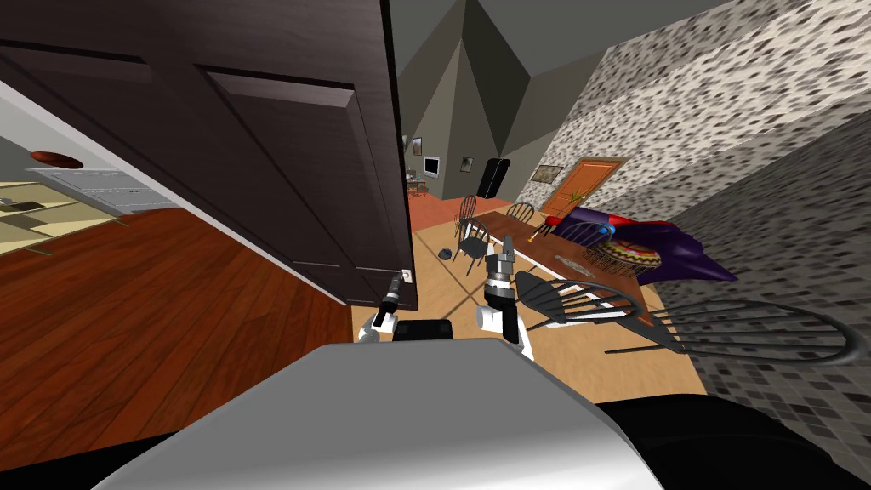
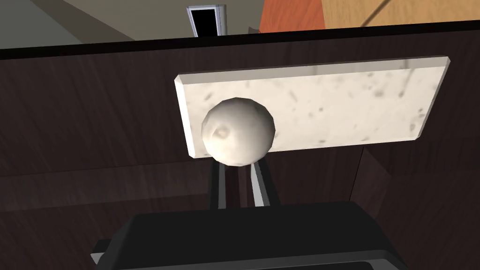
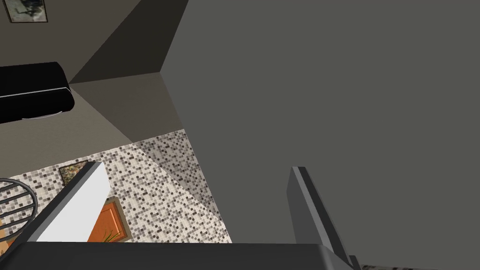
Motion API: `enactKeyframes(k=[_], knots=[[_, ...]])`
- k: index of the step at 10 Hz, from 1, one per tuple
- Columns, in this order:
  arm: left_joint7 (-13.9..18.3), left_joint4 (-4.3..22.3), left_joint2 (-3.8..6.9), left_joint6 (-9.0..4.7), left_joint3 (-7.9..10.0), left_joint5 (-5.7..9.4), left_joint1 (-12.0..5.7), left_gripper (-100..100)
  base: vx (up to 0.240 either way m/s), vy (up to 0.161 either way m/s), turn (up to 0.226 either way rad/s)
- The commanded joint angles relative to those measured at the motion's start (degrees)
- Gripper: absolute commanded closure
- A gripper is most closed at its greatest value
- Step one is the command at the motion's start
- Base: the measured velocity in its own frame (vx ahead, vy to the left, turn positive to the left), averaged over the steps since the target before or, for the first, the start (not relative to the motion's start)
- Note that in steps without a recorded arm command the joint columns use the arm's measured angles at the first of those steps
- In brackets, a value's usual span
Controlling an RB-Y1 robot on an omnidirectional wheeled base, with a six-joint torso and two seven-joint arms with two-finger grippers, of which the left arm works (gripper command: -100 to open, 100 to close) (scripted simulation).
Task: Push the door open
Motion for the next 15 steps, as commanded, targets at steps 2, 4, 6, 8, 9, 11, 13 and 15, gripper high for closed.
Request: enactKeyframes(k=[2,4,6,8,9,11,13,15], knots=[[0.0,1.1,1.28,-0.4,-0.87,0.41,-0.57,-100,0.066,-0.07,0.158],[0.1,1.5,1.31,-0.36,-2.81,0.52,-1.08,-100,-0.203,0.031,0.221],[0.2,1.9,0.34,-0.32,-4.94,0.64,-1.64,-100,-0.225,0.021,0.202],[0.3,2.3,-1.81,-0.29,-7.02,0.75,-2.19,-100,-0.207,0.033,0.163],[0.3,2.3,-1.81,-0.29,-7.02,0.75,-2.19,-100,-0.112,0.012,0.081],[0.2,3.6,-1.93,-1.25,-6.86,0.8,-2.59,-100,-0.024,-0.004,0.001],[0.1,3.5,0.36,-1.13,-6.66,0.88,-2.64,-100,0.112,-0.044,-0.021],[0.1,3.6,1.23,-1.31,-6.44,0.97,-2.78,-100,0.205,-0.043,-0.019]])
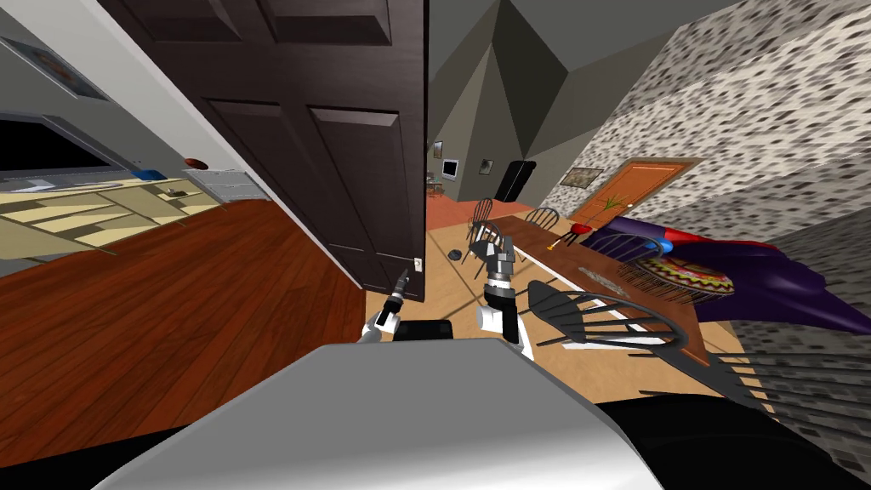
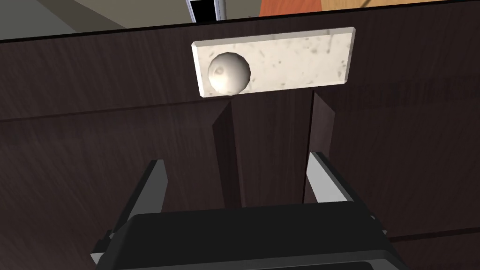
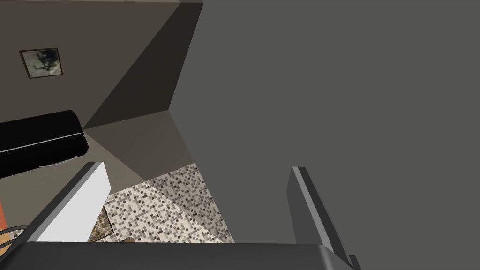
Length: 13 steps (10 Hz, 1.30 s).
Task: Push the door open
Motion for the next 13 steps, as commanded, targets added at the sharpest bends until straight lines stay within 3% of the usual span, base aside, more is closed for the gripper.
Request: enactKeyframes(k=[1,2,4,5,6,11,12,13], knots=[[-0.2,0.2,0.07,-0.2,0.3,0.12,-0.3,-100,0.266,-0.078,-0.034],[-0.2,0.3,-0.31,-0.29,0.41,0.16,-0.37,-100,0.249,-0.065,-0.024],[-0.3,0.4,-2.6,-0.52,0.69,0.27,-0.55,-100,0.247,-0.083,-0.026],[-0.2,-0.4,-1.77,-0.16,0.53,0.2,-0.07,-100,0.085,-0.037,0.027],[-0.2,-0.4,-1.77,-0.16,0.53,0.2,-0.07,100,-0.016,0.003,-0.019],[-0.2,-0.4,-1.77,-0.16,0.53,0.2,-0.07,100,-0.017,0.006,-0.003],[-0.4,-0.1,-0.58,0.03,1.54,0.67,-0.16,100,0.08,-0.076,0.018],[-0.6,-0.1,-0.16,0.06,2.1,0.93,-0.26,100,0.139,-0.132,0.073]])
